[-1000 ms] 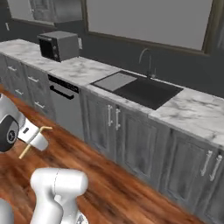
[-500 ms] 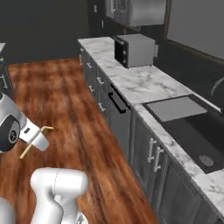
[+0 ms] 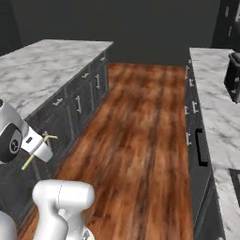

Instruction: Pick up the straw from the left drawer and put it inside the smoothie cup.

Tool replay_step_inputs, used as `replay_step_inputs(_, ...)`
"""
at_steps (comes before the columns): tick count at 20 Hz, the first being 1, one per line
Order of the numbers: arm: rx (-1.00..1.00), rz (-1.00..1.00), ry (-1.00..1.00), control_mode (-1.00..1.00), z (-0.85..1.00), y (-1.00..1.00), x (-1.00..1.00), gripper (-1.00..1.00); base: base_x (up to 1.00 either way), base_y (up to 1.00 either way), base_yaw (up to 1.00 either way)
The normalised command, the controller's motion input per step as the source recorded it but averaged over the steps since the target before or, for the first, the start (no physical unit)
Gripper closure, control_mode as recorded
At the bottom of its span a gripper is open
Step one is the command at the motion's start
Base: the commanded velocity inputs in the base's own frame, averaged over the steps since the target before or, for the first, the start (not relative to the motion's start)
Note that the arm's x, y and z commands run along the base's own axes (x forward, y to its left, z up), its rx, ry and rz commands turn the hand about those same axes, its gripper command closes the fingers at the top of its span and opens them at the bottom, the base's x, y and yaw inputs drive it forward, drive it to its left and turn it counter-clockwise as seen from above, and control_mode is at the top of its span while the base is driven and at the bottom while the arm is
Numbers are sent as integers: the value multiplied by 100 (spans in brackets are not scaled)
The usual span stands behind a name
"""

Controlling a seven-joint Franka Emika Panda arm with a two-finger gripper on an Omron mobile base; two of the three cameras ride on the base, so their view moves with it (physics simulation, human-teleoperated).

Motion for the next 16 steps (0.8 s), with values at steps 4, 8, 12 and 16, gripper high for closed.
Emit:
replay_step_inputs(4,0,0,0,100,0,0,0,100,64,-13,90)
replay_step_inputs(8,0,0,0,100,0,0,0,100,71,-44,78)
replay_step_inputs(12,0,0,0,100,0,0,0,100,86,-75,64)
replay_step_inputs(16,0,0,0,100,0,0,0,100,100,-70,50)
